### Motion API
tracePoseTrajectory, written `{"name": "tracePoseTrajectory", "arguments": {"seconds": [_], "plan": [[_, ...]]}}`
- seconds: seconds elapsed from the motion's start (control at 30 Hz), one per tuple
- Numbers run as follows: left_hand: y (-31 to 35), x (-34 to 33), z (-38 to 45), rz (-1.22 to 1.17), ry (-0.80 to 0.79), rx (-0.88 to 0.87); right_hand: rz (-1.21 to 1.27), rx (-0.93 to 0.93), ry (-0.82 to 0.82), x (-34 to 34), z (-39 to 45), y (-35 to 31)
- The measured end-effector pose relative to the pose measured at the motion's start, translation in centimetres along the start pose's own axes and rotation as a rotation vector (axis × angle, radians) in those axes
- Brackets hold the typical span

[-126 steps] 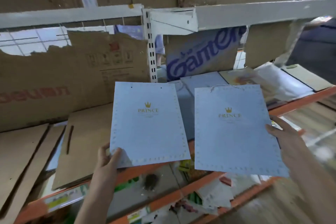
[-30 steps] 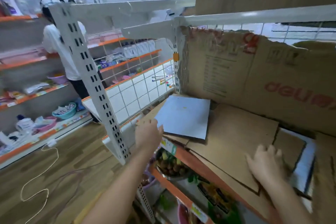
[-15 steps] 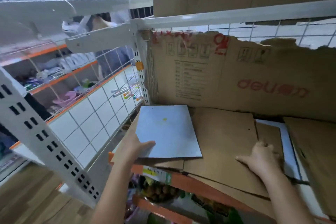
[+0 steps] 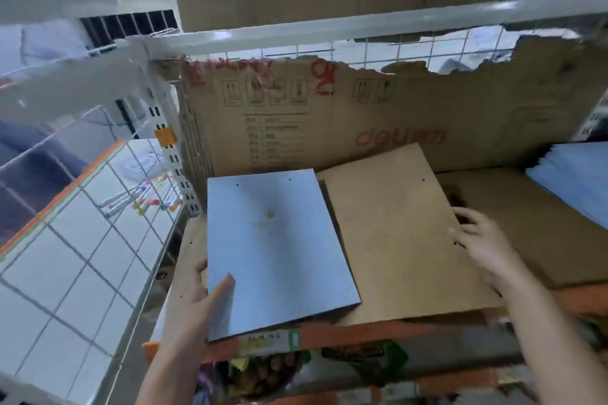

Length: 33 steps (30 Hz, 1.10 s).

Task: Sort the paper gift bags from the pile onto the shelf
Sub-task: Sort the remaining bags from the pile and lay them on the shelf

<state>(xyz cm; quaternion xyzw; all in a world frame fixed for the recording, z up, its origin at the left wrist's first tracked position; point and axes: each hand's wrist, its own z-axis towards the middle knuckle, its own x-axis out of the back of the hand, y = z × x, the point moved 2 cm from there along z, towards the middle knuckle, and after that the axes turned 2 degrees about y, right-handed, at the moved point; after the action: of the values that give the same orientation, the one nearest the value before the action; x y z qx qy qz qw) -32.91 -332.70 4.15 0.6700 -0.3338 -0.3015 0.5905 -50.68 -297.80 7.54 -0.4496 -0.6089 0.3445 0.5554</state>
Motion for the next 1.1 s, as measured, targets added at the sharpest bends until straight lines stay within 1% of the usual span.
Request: {"name": "tracePoseTrajectory", "arguments": {"seconds": [0.1,0.17,0.23,0.27,0.37,0.5,0.57,0.67,0.8,1.0,1.1], "plan": [[0.1,-2.1,-0.3,-0.046,-0.122,0.017,0.05,-0.009,0.106,3.9,-0.7,0.0],[0.2,-4.4,-0.4,-0.081,-0.119,0.038,0.076,-0.008,0.145,6.6,-1.0,0.1],[0.0,-6.5,-0.1,-0.049,-0.061,0.022,0.08,-0.008,0.181,9.3,-0.8,0.2],[-0.2,-7.4,0.0,-0.03,-0.065,0.007,0.074,-0.009,0.199,10.6,-0.5,0.5],[-0.9,-9.6,0.3,0.003,-0.15,0.016,0.06,-0.031,0.237,14.0,1.0,1.5],[-0.6,-13.1,-0.5,-0.078,-0.229,0.004,0.017,-0.059,0.232,17.4,4.0,3.2],[-0.4,-14.7,-0.9,-0.109,-0.222,0.0,-0.044,-0.044,0.197,18.3,6.1,3.9],[-0.2,-17.1,-1.5,-0.152,-0.21,0.005,-0.214,-0.022,0.128,19.1,9.4,5.0],[0.2,-19.9,-2.3,-0.113,-0.19,-0.007,-0.409,0.003,0.102,19.0,13.3,6.6],[0.3,-22.8,-2.0,-0.114,-0.184,0.033,-0.613,0.026,0.172,18.7,16.0,8.3],[0.8,-24.7,-1.3,-0.056,-0.186,0.007,-0.695,0.047,0.224,18.8,16.8,8.8]]}}
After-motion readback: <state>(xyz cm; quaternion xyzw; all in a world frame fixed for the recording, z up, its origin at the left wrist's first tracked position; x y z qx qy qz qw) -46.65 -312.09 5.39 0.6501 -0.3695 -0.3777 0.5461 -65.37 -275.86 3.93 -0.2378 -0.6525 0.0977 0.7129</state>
